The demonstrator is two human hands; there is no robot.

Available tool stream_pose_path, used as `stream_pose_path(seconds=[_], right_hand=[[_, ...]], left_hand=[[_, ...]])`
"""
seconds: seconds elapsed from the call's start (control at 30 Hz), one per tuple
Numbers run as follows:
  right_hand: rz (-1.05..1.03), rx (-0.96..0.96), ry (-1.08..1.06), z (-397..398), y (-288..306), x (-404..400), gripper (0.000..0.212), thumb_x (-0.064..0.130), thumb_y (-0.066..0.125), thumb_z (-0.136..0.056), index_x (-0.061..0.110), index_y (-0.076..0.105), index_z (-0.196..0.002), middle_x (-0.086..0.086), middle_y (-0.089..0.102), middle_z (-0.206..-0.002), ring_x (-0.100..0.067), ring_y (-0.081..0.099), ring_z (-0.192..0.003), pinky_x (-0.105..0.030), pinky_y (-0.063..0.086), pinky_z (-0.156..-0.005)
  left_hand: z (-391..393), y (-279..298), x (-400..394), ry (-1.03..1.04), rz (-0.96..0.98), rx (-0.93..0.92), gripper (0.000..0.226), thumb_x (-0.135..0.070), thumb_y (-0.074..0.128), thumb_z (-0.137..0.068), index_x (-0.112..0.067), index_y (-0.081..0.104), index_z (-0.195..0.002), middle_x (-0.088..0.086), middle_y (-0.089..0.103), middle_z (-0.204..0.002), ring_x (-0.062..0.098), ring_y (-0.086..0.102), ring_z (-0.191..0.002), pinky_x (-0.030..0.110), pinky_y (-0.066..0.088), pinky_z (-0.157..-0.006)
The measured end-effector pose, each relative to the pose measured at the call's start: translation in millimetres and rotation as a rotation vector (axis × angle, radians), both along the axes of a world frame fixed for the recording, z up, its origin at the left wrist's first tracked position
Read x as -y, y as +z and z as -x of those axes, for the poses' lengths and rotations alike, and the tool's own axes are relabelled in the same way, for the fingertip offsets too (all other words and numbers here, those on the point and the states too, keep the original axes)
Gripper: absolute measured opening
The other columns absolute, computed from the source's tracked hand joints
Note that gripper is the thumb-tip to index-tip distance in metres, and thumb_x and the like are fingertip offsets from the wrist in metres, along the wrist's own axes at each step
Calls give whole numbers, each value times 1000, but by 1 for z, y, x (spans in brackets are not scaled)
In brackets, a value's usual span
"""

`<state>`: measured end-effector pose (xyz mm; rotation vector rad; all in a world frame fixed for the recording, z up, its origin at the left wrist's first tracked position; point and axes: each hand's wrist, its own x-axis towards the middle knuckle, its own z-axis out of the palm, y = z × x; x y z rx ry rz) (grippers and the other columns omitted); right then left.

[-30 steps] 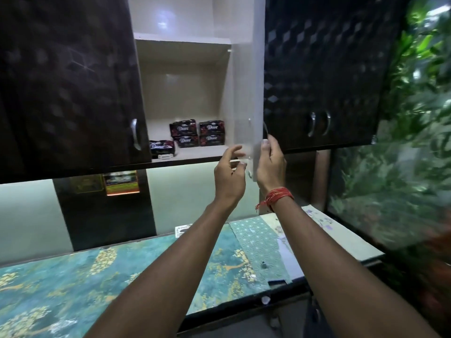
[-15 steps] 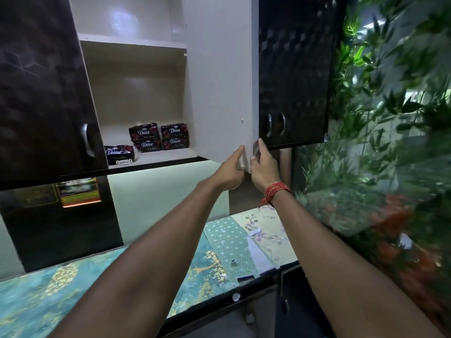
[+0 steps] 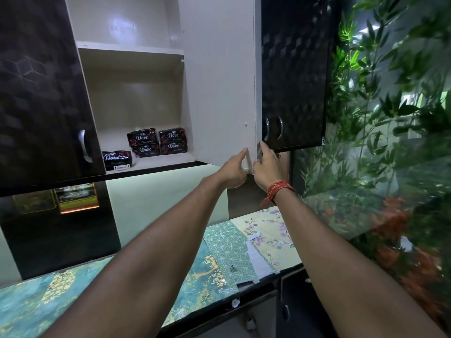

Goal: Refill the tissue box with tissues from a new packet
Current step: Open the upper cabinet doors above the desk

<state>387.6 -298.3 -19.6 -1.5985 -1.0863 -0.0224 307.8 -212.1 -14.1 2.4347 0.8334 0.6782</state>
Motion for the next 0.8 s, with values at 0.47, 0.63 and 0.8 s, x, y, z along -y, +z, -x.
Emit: stream_pose_path(seconds=[0.47, 0.63, 0.8], right_hand=[[49, 16, 60, -42, -11, -14, 60, -4, 40, -93, 16, 33, -149, -4, 39, -152, -23, 38, -140, -31, 35, -113], [-165, 51, -127, -34, -8, -16, 47, 2, 50, -89, 11, 52, -135, -10, 52, -138, -27, 53, -123, -34, 44, -104], [-435, 152, -105, 6, 15, -23, 31, 0, 51, -87, 9, 63, -115, -9, 63, -116, -18, 62, -100, -17, 47, -81]], left_hand=[[-35, -4, -16, 23, -66, -33, 85, 8, 50, -90, -25, 13, -158, 14, 24, -158, 36, 31, -144, 43, 39, -113], [-37, -6, -21, 38, -107, 140, 75, 4, 59, -84, -17, 35, -152, 15, 37, -153, 33, 36, -141, 43, 39, -114], [-22, -6, -37, 57, -40, 395, 57, -1, 65, -80, -23, 59, -132, 6, 62, -132, 24, 63, -115, 44, 57, -93]])
